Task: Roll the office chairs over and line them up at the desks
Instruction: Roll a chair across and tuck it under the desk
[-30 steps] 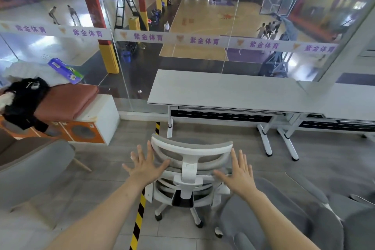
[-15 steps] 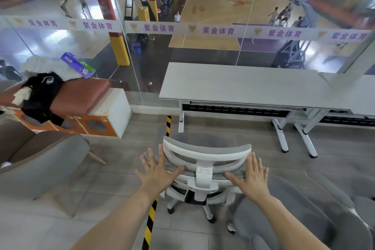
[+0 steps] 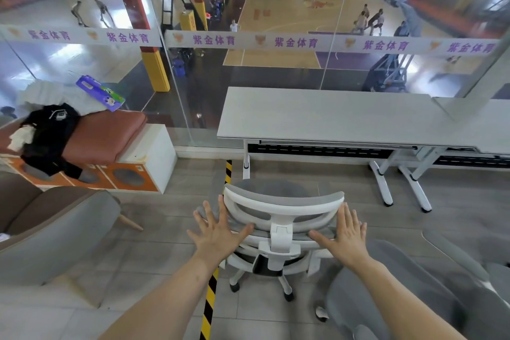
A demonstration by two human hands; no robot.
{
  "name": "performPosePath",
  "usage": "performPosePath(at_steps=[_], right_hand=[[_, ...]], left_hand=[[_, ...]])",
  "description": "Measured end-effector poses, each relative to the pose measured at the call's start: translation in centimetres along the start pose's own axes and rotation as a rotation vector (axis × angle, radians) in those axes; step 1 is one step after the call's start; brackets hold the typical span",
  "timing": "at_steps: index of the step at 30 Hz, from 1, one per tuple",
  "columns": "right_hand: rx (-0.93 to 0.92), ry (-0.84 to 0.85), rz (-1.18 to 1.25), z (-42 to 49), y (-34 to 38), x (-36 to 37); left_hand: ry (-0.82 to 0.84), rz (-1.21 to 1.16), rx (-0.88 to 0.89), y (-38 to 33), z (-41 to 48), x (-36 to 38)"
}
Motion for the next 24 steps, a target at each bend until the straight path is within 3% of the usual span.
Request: performPosePath(at_steps=[24], right_hand=[[-0.076,0.049,0.018,9.8,4.3,0.7]], left_hand=[[0.02,-0.06,-0.055,0.4,7.9,-4.6]])
Point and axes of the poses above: each hand's wrist, its own z-axis towards the middle knuckle, its own x-axis out of the palm, y = z × x, the point moved 7 cm from there along z, towards the middle knuckle, and after that the axes turned 5 degrees about z, right-handed, at the moved point
